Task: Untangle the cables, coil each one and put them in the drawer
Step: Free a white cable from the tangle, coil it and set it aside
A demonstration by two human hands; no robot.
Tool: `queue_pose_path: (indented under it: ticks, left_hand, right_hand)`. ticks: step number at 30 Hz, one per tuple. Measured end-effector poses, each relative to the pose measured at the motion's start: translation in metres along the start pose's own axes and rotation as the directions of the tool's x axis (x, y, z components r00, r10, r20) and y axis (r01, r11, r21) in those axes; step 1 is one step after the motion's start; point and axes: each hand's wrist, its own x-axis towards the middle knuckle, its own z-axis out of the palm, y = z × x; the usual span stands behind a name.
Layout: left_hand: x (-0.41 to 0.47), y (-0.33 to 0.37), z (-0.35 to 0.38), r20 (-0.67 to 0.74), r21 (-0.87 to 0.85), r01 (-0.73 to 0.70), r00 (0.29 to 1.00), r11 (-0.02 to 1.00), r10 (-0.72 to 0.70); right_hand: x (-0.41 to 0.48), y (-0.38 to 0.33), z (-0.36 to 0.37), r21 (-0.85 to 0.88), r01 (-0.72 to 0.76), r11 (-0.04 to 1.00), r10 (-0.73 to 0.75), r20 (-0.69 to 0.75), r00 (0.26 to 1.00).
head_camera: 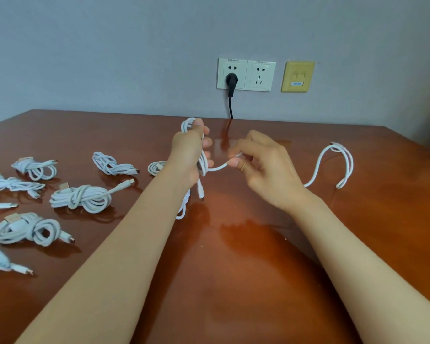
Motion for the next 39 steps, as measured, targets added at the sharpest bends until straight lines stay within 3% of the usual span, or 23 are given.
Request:
queue_pose_path:
  ticks: [6, 10, 13, 17, 22, 29, 35, 39]
  left_hand:
    - [-0.004, -0.001, 0.004, 0.058, 0.051, -0.013, 0.998, 0.999, 0.01]
    - [-0.002, 0.004, 0.005, 0.084, -0.102, -0.007, 0.996, 0.995, 0.016]
    - [-0.001, 0.005, 0.002, 0.071, -0.165, 0.016, 0.997, 0.986, -0.005]
    - [0.001, 0.004, 0.001, 0.011, -0.12, -0.011, 1.0, 0.993, 0.012]
    - [0.0, 0.002, 0.0, 0.008, 0.007, -0.015, 1.0, 1.0, 0.015]
    - [-0.003, -0.002, 0.001, 0.019, 0.226, -0.011, 1.0, 0.974, 0.007]
    - [-0.008, -0.007, 0.008, 0.102, 0.418, -0.057, 0.995, 0.906, 0.015]
    - [-0.014, -0.008, 0.009, 0.169, 0.386, -0.015, 0.984, 0.922, -0.055]
  right_hand:
    - [0.002, 0.002, -0.003, -0.069, 0.018, 0.997, -0.018, -0.001, 1.0]
    - [0.004, 0.002, -0.011, -0.208, 0.021, 0.978, -0.026, -0.023, 0.999]
    - [0.003, 0.001, -0.008, -0.252, 0.047, 0.967, -0.042, 0.028, 0.999]
    - [0.002, -0.003, -0.001, -0.255, 0.083, 0.963, -0.056, 0.112, 0.992]
    - [0.003, -0.006, -0.002, -0.131, 0.051, 0.99, -0.035, 0.121, 0.992]
    - [0.008, -0.01, -0.001, 0.233, -0.113, 0.966, 0.092, 0.102, 0.991]
    - [0.009, -0.017, -0.001, 0.341, -0.211, 0.916, 0.183, 0.114, 0.977]
    - [0.011, -0.016, -0.002, 0.39, -0.333, 0.858, 0.312, 0.12, 0.943]
